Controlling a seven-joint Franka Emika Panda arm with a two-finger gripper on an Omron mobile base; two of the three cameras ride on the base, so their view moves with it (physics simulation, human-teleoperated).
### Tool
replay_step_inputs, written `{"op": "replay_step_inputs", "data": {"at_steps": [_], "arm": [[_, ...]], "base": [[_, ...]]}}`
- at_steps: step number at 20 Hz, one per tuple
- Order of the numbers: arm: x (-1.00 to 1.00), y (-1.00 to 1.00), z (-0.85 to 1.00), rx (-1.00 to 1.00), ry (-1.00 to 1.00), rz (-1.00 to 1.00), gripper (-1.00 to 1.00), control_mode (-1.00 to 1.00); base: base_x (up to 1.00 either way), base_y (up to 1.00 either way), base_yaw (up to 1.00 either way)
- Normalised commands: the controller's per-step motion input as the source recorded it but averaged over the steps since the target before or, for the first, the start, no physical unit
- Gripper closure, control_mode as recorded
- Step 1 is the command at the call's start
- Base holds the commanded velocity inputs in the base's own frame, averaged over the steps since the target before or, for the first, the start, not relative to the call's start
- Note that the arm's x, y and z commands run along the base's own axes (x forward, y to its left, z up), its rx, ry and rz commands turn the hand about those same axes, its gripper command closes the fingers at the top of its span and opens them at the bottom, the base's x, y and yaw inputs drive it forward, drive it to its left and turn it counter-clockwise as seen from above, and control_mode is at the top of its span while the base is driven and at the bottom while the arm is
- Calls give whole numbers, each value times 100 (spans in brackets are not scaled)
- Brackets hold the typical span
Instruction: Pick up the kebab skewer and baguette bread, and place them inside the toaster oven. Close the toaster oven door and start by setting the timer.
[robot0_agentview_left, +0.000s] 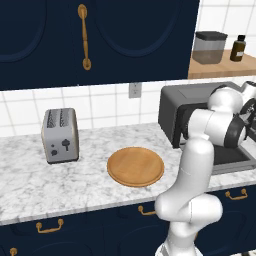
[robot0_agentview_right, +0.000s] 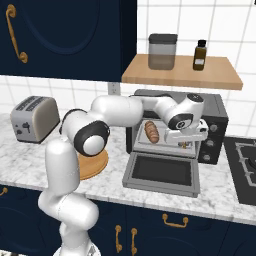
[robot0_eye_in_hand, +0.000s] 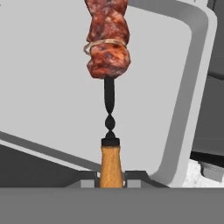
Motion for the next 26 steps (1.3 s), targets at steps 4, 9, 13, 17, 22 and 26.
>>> {"op": "replay_step_inputs", "data": {"at_steps": [4,9,13,17,22,26], "arm": [[30,34,-5,-3,0,0,100,-100],[25,32,-4,0,0,0,-100,-100],[14,11,0,0,0,0,-100,-100],[1,0,0,0,0,0,-100,-100],[-27,-11,4,0,0,-2,-100,-100],[-73,0,0,0,-4,-14,-100,-100]], "base": [[0,0,0],[0,0,0],[0,0,0],[0,0,0],[0,0,0],[0,0,0]]}}
